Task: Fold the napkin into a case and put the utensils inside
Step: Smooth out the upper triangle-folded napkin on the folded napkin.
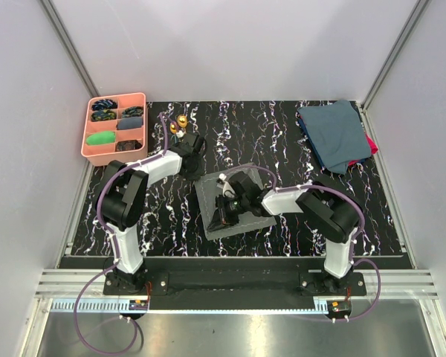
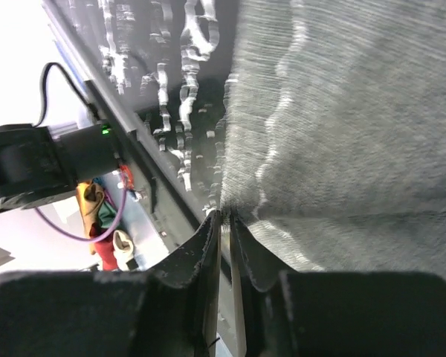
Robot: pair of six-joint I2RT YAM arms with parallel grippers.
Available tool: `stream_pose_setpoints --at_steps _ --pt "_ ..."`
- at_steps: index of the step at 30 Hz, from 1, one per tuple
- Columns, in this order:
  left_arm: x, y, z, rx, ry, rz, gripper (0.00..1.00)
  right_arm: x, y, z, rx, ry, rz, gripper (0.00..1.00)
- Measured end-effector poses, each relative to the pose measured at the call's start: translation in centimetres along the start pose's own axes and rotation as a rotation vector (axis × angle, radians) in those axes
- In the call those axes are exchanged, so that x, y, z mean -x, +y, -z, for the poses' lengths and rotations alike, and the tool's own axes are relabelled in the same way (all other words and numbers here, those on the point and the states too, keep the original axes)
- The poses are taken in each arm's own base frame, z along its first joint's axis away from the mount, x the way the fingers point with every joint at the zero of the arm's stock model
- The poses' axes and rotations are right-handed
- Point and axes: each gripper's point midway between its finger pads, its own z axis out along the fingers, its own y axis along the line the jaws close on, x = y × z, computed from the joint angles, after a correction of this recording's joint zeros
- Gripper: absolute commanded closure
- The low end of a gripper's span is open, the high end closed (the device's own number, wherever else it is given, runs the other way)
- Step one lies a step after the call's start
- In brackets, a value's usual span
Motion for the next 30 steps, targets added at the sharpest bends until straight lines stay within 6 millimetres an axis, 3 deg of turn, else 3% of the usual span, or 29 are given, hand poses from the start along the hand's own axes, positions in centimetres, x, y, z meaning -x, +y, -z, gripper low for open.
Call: stream_pose_setpoints --at_steps 5,8,13,14,15,19,22,26,28,30 --pt "0.0 0.0 0.0 0.0 0.0 0.0 1.0 1.3 2.3 0.7 0.026 -0.022 0.042 0.81" --pt "0.0 0.0 0.0 -0.001 0.0 0.001 1.0 1.6 2.6 0.6 0.041 -0.031 0.051 0.81" --pt "0.0 0.0 0.0 0.0 0.0 0.003 0.96 0.0 -0.3 -0.4 0.006 0.0 0.008 0.8" --pt "0.0 0.0 0.0 0.0 0.001 0.004 0.91 -0.5 -0.9 -0.5 -0.003 0.013 -0.011 0.79" --pt "-0.1 0.0 0.0 0.0 0.002 0.003 0.81 -0.5 -0.9 -0.5 -0.001 0.016 -0.012 0.77" --pt "0.3 -0.1 0.6 -0.003 -0.01 0.007 0.58 0.2 -0.1 0.3 -0.009 0.01 0.01 0.67" --pt "1.3 -0.3 2.0 -0.013 -0.033 0.006 0.51 2.6 1.1 2.5 -0.004 -0.045 0.022 0.55" --pt "4.3 -1.4 5.7 -0.058 -0.115 0.02 0.48 8.9 2.5 8.2 0.001 -0.222 0.045 0.5" --pt "5.7 -2.0 8.0 -0.09 -0.169 0.028 0.52 12.0 2.4 11.0 -0.01 -0.312 0.053 0.5" --pt "6.5 -2.6 10.4 -0.13 -0.216 0.036 0.69 14.8 1.8 13.4 -0.028 -0.389 0.051 0.5"
